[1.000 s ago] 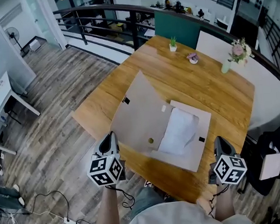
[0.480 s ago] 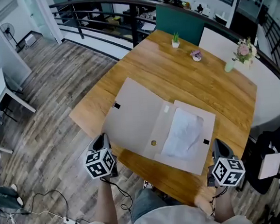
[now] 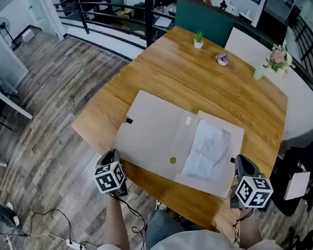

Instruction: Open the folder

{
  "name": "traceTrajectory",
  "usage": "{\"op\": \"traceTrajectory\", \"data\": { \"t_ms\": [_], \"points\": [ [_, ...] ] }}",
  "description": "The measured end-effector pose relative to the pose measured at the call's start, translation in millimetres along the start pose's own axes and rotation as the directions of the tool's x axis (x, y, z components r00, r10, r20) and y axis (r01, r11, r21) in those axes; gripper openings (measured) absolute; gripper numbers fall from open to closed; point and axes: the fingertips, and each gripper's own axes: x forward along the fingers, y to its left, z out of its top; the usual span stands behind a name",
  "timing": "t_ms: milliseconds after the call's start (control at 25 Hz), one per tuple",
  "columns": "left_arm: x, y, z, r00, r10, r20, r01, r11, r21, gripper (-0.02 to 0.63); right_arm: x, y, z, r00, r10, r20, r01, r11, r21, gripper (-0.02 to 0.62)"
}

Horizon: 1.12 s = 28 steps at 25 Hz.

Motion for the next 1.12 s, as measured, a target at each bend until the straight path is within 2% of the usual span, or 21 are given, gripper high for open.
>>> {"op": "traceTrajectory", "data": {
  "t_ms": [280,440,600,760,920,1120],
  "points": [
    [15.9,7.8,-13.9,0.989,0.064,-0.134,-0.058,0.997,0.05,0.074,9.3,9.6,-0.7,1.0,0.008,-0.016,-0.008,1.0,-0.003,0.002],
    [21.5,12.2,-16.4,0.981,0.08,-0.174,-0.075,0.997,0.033,0.083,10.2,8.0,-1.4,1.0,0.003,-0.016,-0.003,1.0,0.005,0.002],
    [19.5,14.3,-9.9,0.985,0.065,-0.157,-0.067,0.998,-0.007,0.1,8.2,2.7,0.3,1.0,-0.006,-0.008,0.006,1.0,0.018,0.002],
    [11.1,13.8,0.9,0.991,0.049,-0.127,-0.051,0.999,-0.013,0.121,4.4,-1.7,1.8,1.0,-0.012,0.006,0.012,0.999,0.033,0.002],
    [-0.1,10.3,12.0,0.994,0.06,-0.093,-0.06,0.998,-0.002,0.129,-0.1,-2.6,2.2,1.0,-0.006,0.021,0.004,0.998,0.056,0.002],
    [-21.1,7.1,22.2,0.995,0.084,-0.045,-0.085,0.996,-0.03,0.146,-10.8,-5.8,3.6,0.999,0.004,0.051,-0.008,0.997,0.081,0.002]
  ]
}}
